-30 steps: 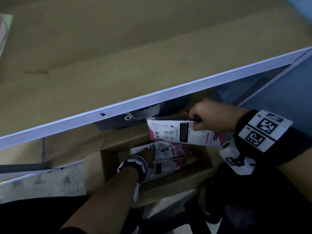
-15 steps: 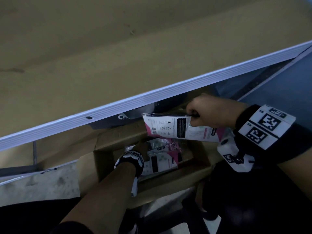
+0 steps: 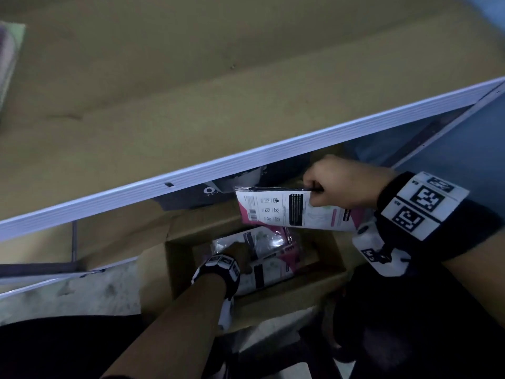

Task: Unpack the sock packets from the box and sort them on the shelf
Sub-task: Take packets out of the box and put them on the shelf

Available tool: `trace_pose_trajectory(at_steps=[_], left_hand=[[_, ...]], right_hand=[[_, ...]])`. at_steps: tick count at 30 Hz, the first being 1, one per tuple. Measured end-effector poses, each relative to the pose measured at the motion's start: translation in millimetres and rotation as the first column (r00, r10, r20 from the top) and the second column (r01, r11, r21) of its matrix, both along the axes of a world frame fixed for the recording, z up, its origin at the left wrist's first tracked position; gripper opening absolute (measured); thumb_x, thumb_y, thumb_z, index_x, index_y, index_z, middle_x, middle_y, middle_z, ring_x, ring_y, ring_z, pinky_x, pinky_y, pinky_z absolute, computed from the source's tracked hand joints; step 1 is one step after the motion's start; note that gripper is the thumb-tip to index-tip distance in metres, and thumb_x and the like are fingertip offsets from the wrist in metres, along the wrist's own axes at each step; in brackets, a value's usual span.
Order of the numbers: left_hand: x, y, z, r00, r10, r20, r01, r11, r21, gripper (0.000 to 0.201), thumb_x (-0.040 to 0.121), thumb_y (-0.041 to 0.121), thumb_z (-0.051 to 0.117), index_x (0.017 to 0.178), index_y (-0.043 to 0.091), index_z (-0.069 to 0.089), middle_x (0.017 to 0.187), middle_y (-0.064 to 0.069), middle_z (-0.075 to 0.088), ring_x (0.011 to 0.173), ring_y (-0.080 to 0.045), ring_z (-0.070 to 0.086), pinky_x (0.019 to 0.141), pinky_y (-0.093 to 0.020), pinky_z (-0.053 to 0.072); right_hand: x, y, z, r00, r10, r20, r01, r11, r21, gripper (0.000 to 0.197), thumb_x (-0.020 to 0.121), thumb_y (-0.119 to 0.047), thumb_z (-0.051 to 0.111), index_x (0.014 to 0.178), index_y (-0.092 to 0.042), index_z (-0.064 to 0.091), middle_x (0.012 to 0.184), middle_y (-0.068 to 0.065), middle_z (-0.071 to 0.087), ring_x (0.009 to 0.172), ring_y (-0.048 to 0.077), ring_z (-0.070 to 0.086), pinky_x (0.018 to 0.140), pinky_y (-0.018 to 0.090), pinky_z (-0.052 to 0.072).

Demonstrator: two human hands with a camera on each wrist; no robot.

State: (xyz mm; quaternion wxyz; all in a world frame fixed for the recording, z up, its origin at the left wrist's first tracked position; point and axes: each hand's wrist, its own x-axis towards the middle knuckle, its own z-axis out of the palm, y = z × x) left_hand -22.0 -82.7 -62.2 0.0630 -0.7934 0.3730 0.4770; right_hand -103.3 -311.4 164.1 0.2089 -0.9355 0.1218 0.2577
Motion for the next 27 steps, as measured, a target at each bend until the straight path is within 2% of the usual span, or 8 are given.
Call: trace_pose_trajectory(at_steps=[4,8,11,14,17,20,24,27], left_hand=[[-7,10,30,0.999,-0.04,0.01,0.04,0.998,-0.04,0.04,0.085,0.019,0.069,0.117,-0.001,0.056,0.124,-0.017,0.058,0.114,-0.03,0.056,0.091,-0.032,0.044],[-4,22,72,0.997,-0.071,0.028,0.072,0.997,-0.03,0.015,0.093,0.009,0.056,0.09,-0.005,0.057,0.094,-0.015,0.056,0.086,-0.021,0.056,0.073,-0.011,0.041],[2,35,112,0.979,-0.143,0.143,0.161,0.979,-0.122,0.02,0.085,0.011,0.066,0.1,-0.001,0.059,0.104,-0.015,0.061,0.095,-0.029,0.058,0.077,-0.029,0.045],[2,54,146,0.958,-0.159,0.239,0.197,0.97,-0.145,0.017,0.082,0.014,0.068,0.095,0.005,0.062,0.1,-0.014,0.066,0.093,-0.031,0.063,0.075,-0.034,0.049],[3,80,178,0.959,-0.085,0.269,0.143,0.968,-0.206,0.019,0.077,0.014,0.069,0.094,0.012,0.06,0.103,-0.011,0.066,0.094,-0.03,0.063,0.079,-0.035,0.051],[4,109,205,0.957,-0.028,0.288,0.111,0.955,-0.275,0.024,0.076,0.014,0.07,0.097,0.014,0.059,0.104,-0.01,0.065,0.095,-0.03,0.061,0.079,-0.034,0.048],[3,147,238,0.944,0.001,0.331,0.104,0.949,-0.299,0.027,0.081,0.01,0.068,0.107,0.008,0.06,0.108,-0.013,0.065,0.099,-0.029,0.06,0.076,-0.03,0.042],[3,179,261,0.929,0.037,0.368,0.08,0.951,-0.298,0.025,0.08,0.013,0.069,0.103,0.007,0.061,0.108,-0.014,0.064,0.099,-0.029,0.058,0.075,-0.029,0.039]], right_hand=[[-4,11,5,1.0,0.004,0.002,-0.004,1.0,-0.029,0.02,0.082,-0.022,0.065,0.066,-0.013,0.057,0.065,0.003,0.059,0.059,0.02,0.057,0.055,0.034,0.047],[-12,29,17,0.999,0.052,0.01,-0.051,0.996,-0.073,0.019,0.082,-0.023,0.064,0.066,-0.017,0.056,0.069,0.002,0.059,0.06,0.018,0.057,0.054,0.032,0.044],[-17,44,30,0.996,0.079,0.03,-0.075,0.991,-0.11,0.026,0.082,-0.024,0.065,0.061,-0.023,0.05,0.067,-0.004,0.055,0.058,0.014,0.053,0.051,0.027,0.04],[-21,61,45,0.993,0.098,0.064,-0.088,0.986,-0.145,0.02,0.082,-0.024,0.065,0.065,-0.02,0.054,0.067,-0.004,0.055,0.057,0.012,0.052,0.05,0.026,0.038],[-19,79,59,0.987,0.11,0.118,-0.088,0.98,-0.179,0.015,0.082,-0.024,0.064,0.075,-0.011,0.062,0.072,0.003,0.06,0.057,0.016,0.054,0.054,0.03,0.043],[-12,100,76,0.975,0.148,0.167,-0.112,0.972,-0.204,0.017,0.082,-0.022,0.064,0.076,-0.007,0.06,0.075,0.007,0.061,0.06,0.02,0.057,0.059,0.034,0.048],[1,130,109,0.949,0.243,0.202,-0.189,0.949,-0.253,0.015,0.084,-0.02,0.062,0.083,-0.004,0.06,0.074,0.004,0.054,0.062,0.019,0.048,0.058,0.03,0.036],[12,151,136,0.925,0.291,0.246,-0.217,0.933,-0.288,0.015,0.083,-0.021,0.061,0.087,-0.006,0.061,0.078,0.012,0.061,0.064,0.021,0.049,0.057,0.03,0.035]])
